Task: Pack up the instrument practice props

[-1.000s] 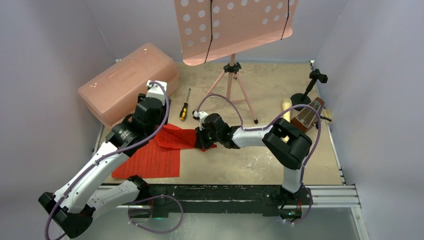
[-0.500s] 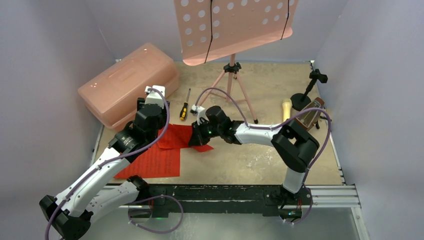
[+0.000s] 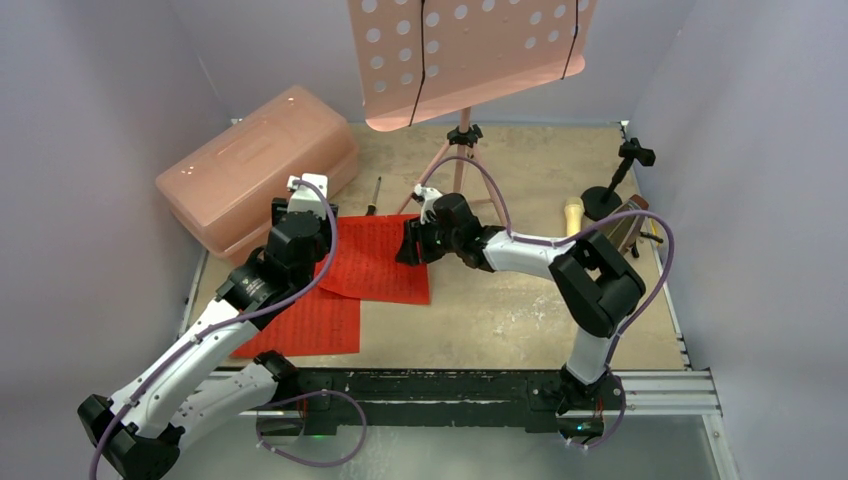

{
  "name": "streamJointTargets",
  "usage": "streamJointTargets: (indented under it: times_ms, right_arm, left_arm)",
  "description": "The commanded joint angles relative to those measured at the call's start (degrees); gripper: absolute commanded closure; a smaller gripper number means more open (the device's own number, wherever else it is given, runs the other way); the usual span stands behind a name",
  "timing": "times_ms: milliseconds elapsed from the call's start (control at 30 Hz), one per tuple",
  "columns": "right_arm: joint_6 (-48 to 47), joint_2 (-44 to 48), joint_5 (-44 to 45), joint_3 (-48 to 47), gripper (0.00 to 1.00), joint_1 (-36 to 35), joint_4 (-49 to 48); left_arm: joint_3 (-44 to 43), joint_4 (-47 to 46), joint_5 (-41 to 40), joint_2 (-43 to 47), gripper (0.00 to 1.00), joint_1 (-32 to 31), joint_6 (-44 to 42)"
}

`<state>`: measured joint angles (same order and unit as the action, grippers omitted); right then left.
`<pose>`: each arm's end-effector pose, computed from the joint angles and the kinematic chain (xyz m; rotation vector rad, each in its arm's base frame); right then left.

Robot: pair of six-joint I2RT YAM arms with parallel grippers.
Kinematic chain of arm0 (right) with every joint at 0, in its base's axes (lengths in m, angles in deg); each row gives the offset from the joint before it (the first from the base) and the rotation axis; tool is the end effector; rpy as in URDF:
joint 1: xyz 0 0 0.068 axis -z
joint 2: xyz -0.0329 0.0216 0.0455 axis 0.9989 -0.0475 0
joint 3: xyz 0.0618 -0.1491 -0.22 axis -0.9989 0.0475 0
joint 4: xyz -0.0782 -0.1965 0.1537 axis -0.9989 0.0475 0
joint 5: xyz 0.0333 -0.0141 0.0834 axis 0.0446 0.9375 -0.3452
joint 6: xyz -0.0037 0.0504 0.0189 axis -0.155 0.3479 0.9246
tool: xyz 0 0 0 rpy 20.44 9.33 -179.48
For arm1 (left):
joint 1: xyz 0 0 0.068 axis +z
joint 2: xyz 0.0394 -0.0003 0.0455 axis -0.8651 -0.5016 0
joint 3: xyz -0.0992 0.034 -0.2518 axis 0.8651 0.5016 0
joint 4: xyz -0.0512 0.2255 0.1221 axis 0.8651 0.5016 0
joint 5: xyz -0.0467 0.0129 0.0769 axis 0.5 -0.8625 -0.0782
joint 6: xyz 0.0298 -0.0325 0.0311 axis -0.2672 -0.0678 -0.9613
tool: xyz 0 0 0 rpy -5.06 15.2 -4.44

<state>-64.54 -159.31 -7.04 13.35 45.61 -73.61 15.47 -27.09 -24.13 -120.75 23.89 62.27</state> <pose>0.2853 0.2677 0.1912 -0.5068 2.1631 0.9898 0.1597 -0.0879 0.3342 0.0465 1.8883 0.1764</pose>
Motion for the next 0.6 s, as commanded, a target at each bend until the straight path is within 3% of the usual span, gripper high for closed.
streamJointTargets:
  times_ms: [0,133,267,433,567]
  right_arm:
    - [-2.1,-0.5,3.9,0.0,0.45,0.0,0.1]
    - [-2.7,-0.9,4.1,1.5,0.50,0.0,-1.3]
    - [-3.4,-1.8,3.0,2.6,0.69,0.0,-4.0]
    - [-1.0,-2.8,-5.0,3.8,0.98,-0.2,-8.7]
    - [2.6,-2.8,-11.1,5.2,1.00,-0.5,-14.1]
  left_arm:
    - [0.4,-2.7,-0.8,0.7,0.42,0.4,-0.5]
    - [0.5,-2.7,-0.6,0.3,0.42,0.6,-0.4]
    - [0.6,-2.8,-0.5,0.4,0.42,0.7,-0.4]
    - [0.7,-3.0,-0.4,0.3,0.41,0.7,-0.4]
    - [0.8,-3.0,-0.3,0.5,0.42,0.7,-0.4]
